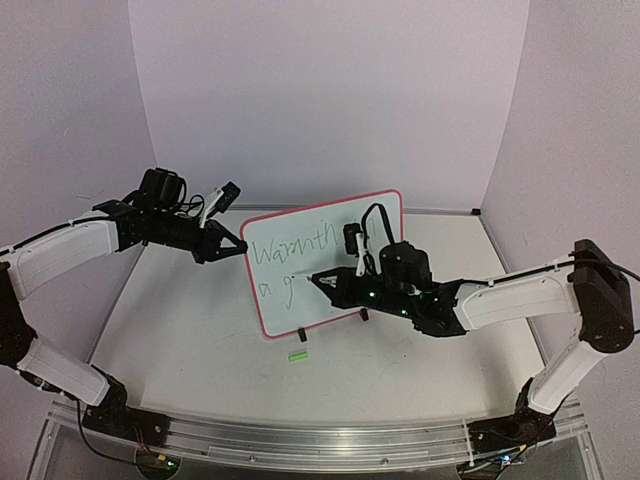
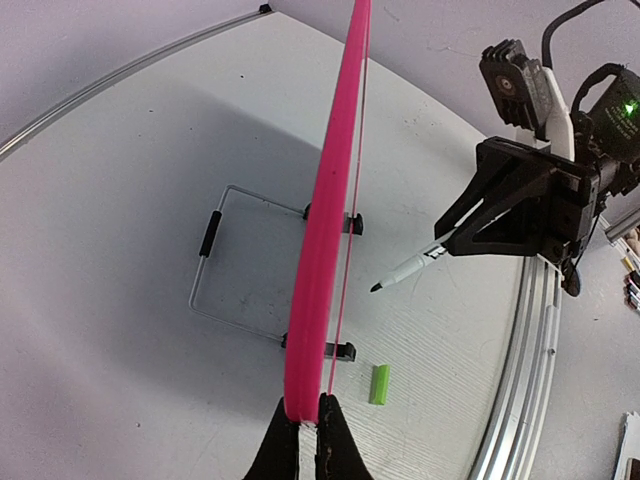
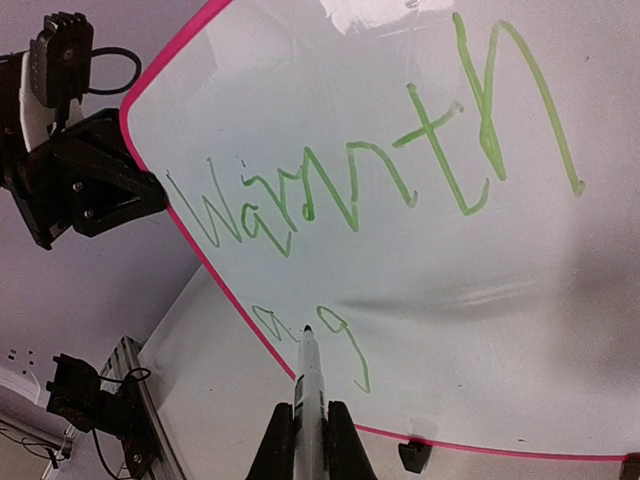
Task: Write a sentence on the whiteboard
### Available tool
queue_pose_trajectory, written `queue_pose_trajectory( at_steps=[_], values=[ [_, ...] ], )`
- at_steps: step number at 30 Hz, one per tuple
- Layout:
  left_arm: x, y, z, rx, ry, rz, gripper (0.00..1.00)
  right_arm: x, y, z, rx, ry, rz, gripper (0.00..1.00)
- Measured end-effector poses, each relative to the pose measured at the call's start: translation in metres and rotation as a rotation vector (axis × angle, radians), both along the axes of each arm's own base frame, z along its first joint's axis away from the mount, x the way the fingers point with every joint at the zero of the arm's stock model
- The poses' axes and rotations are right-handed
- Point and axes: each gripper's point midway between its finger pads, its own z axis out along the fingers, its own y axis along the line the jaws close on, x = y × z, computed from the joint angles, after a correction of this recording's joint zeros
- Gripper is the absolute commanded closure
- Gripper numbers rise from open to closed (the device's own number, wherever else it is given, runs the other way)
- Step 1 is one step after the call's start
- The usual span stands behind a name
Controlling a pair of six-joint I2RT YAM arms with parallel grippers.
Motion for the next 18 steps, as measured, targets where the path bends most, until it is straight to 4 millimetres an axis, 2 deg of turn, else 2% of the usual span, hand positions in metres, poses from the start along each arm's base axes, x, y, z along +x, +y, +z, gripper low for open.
queue_pose_trajectory(
  at_steps=[8,18],
  values=[
    [0.000,0.000,0.000,0.000,-0.001,-0.001,1.00,0.006,-0.002,-0.014,-0.044,0.015,-0.030,1.00],
    [0.000,0.000,0.000,0.000,-0.001,-0.001,1.00,0.015,-0.001,-0.015,-0.055,0.014,-0.052,1.00]
  ],
)
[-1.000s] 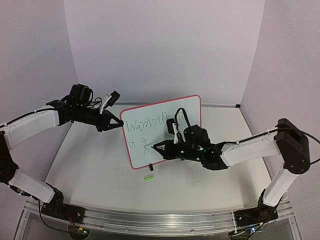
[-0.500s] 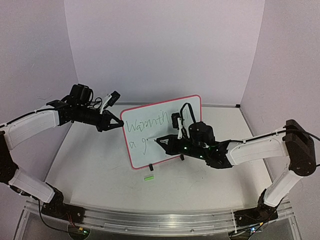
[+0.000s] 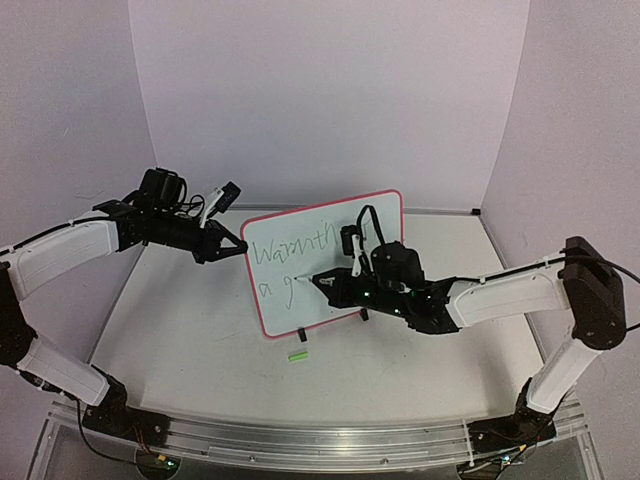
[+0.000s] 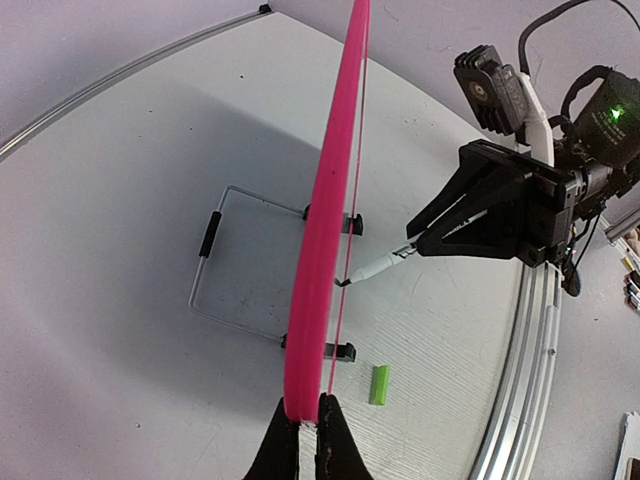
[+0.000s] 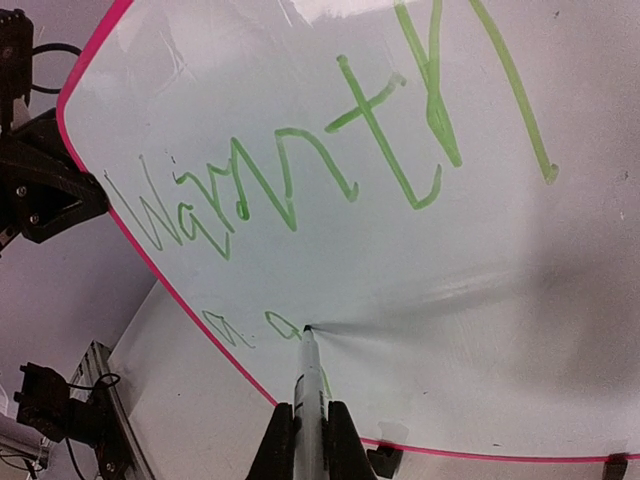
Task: Write a sentence on the whiteboard
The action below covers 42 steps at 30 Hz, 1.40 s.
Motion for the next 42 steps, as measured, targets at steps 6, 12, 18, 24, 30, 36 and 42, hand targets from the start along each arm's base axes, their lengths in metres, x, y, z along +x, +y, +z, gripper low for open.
queue_pose_trajectory(
  at_steps=[6,12,18,24,30,36,42],
  values=[
    [0.001,0.000,0.000,-0.002,-0.003,0.000,1.00,0.001,-0.001,-0.001,-0.005,0.000,-0.009,1.00],
    [0.001,0.000,0.000,-0.002,-0.003,0.000,1.00,0.002,-0.004,-0.002,-0.012,0.002,-0.022,1.00],
    [0.001,0.000,0.000,-0.002,-0.003,0.000,1.00,0.004,-0.008,0.001,-0.016,-0.003,-0.042,1.00],
    [0.001,-0.001,0.000,-0.002,-0.003,-0.001,1.00,0.005,-0.011,0.006,-0.013,-0.013,-0.053,1.00],
    [0.001,-0.001,0.000,-0.001,-0.003,0.000,1.00,0.006,-0.011,0.007,-0.017,-0.017,-0.048,1.00],
    [0.001,-0.001,0.000,-0.001,-0.003,0.000,1.00,0.005,-0.006,0.009,-0.015,-0.017,-0.031,1.00],
    [0.001,-0.001,0.000,0.000,-0.003,0.001,1.00,0.005,-0.001,0.008,-0.014,-0.013,-0.011,1.00]
  ],
)
